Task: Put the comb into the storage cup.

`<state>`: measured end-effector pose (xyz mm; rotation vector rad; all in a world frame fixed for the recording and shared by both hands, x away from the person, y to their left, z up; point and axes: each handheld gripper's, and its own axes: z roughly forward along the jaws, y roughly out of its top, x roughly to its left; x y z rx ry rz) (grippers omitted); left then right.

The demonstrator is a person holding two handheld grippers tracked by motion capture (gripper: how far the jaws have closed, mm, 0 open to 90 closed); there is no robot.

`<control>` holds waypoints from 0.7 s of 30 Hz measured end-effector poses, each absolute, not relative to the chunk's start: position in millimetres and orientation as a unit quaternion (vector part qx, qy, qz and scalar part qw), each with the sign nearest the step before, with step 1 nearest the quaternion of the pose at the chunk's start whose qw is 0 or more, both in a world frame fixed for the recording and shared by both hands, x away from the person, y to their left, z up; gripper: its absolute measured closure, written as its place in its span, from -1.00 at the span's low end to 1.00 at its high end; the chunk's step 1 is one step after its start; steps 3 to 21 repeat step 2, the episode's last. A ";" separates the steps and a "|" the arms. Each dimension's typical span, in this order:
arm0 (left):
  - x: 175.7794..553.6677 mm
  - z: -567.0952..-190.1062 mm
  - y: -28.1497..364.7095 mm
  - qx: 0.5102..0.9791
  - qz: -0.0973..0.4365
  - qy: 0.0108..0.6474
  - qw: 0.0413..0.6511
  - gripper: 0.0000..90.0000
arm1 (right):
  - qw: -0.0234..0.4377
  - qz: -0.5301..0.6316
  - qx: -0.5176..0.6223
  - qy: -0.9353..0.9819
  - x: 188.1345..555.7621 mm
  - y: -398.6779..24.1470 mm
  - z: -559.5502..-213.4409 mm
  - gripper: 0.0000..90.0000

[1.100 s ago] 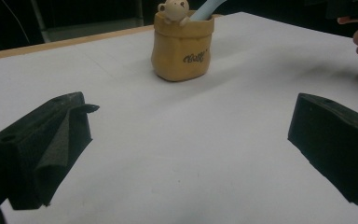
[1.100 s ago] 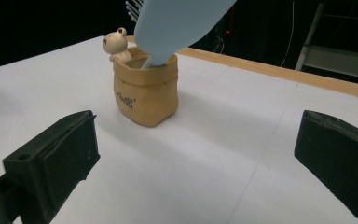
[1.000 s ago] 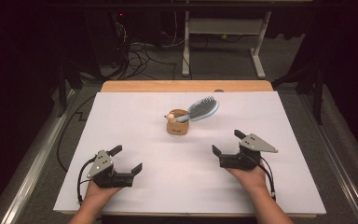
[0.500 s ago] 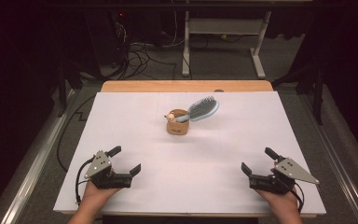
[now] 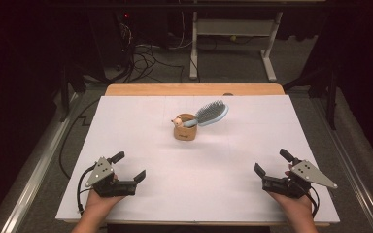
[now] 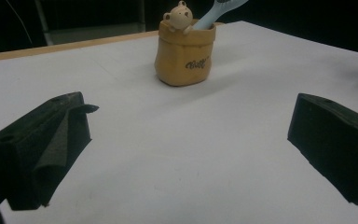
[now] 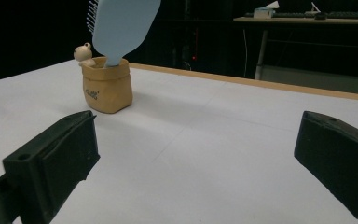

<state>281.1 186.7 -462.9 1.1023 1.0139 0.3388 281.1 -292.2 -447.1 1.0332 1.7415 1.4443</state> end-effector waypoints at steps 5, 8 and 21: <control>280.6 -462.1 188.0 0.497 0.155 0.457 0.721 -0.99 | 0.322 0.545 0.390 0.669 280.4 -291.4 -449.3 -1.00; 280.6 -462.1 188.0 0.497 0.155 0.457 0.721 -0.99 | 0.322 0.545 0.390 0.669 280.4 -291.4 -449.3 -1.00; 280.6 -462.1 188.0 0.497 0.155 0.457 0.721 -0.99 | 0.322 0.545 0.390 0.669 280.4 -291.4 -449.3 -1.00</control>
